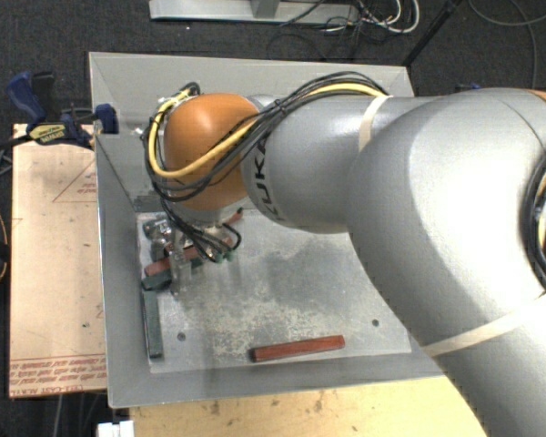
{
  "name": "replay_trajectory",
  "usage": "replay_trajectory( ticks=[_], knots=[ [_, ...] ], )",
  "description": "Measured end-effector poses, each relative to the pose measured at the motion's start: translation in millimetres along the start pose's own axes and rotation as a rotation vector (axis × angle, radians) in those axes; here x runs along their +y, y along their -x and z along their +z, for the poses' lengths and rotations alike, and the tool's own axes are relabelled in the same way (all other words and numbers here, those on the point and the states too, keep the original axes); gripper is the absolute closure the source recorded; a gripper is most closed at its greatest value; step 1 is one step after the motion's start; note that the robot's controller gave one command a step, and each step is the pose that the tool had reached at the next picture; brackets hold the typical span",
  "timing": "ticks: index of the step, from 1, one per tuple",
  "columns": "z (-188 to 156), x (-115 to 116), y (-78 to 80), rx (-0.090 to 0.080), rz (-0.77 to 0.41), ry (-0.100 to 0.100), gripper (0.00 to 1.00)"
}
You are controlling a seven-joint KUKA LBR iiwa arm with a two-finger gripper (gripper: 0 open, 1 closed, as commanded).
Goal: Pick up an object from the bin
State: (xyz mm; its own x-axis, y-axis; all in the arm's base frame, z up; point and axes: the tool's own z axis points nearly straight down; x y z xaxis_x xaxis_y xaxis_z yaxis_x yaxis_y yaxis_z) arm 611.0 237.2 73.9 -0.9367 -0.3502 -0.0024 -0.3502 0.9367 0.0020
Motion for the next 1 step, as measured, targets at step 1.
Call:
replay_trajectory(
  ticks=[1],
  knots=[
    [-183.2,-15.7,21.7,-0.009,-0.010,-0.002,1.00]
  ],
)
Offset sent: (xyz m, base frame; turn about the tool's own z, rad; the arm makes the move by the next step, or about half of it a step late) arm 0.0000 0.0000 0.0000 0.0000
